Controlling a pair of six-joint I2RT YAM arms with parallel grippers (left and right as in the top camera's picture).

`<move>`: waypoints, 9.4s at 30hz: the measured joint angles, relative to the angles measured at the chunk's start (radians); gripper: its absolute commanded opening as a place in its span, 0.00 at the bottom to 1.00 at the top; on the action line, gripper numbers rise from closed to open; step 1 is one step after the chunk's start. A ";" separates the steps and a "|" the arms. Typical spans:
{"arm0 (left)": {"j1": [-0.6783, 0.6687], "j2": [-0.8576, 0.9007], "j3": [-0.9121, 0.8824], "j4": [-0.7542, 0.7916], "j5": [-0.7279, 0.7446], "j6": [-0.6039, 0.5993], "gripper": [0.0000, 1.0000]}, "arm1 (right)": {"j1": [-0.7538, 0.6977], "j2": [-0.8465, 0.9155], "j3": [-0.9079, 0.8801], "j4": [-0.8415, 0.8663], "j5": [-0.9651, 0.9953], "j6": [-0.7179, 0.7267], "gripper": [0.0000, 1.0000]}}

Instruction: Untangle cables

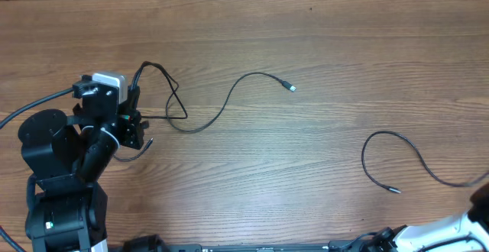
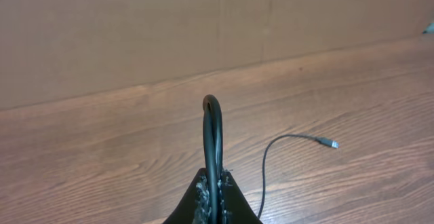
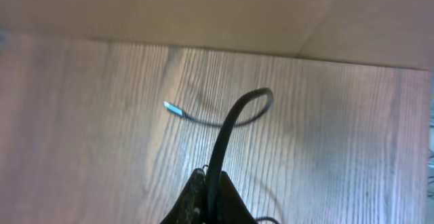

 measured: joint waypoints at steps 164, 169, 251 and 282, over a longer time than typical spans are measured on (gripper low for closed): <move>0.000 -0.198 0.017 -0.091 0.175 -0.019 0.07 | 0.106 -0.148 -1.370 1.216 -0.179 0.047 0.07; 0.000 -0.198 0.017 -0.067 0.175 -0.019 0.06 | 0.179 -0.143 -1.376 1.335 -0.208 -0.005 0.07; 0.000 -0.200 0.019 0.197 0.081 -0.180 0.43 | -0.692 -0.638 -1.456 0.672 -0.402 0.124 1.00; 0.000 -0.200 0.019 0.192 0.060 -0.180 0.44 | -0.168 -0.481 -1.421 0.789 -0.267 0.012 1.00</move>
